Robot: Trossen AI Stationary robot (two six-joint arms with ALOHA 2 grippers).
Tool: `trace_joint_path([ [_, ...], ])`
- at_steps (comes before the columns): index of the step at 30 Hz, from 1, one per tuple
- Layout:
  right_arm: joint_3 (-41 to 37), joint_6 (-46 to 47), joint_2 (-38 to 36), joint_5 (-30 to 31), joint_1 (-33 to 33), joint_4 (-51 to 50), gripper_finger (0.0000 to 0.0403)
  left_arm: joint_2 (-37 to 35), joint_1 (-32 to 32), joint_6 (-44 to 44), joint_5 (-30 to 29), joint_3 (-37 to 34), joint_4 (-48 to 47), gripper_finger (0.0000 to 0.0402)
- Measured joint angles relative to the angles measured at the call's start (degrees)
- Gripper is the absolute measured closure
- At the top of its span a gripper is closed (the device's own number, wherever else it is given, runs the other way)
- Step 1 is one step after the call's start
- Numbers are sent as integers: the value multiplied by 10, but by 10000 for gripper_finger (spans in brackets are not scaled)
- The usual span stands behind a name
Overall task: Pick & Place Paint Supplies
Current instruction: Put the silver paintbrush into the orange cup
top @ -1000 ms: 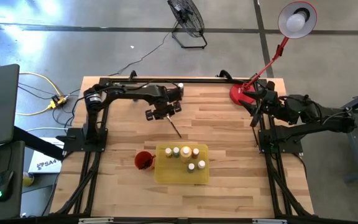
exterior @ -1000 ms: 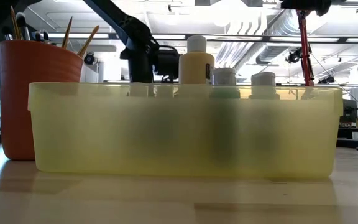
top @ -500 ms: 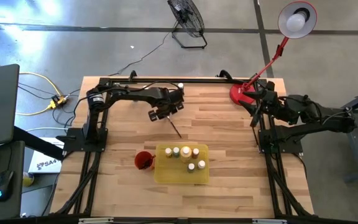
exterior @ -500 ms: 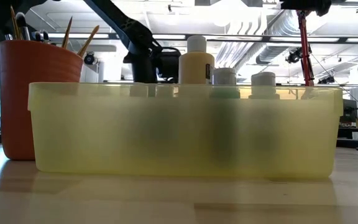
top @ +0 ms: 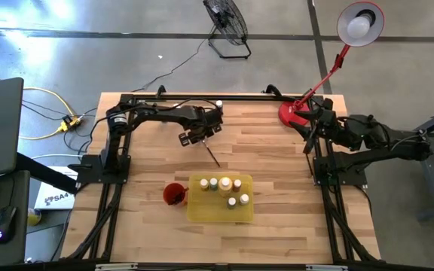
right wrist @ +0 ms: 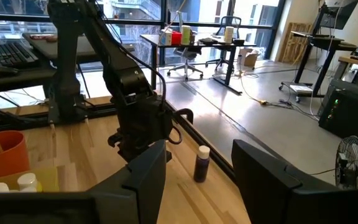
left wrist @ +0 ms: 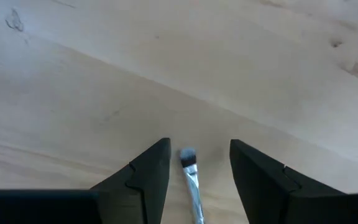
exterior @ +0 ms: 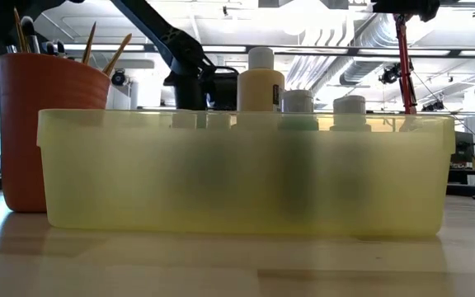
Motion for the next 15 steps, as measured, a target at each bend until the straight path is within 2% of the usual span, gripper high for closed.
trace_joint_path([
  [15,0,0,0,0,0,-2,229,14,-12,-31,5,1,-1,237],
])
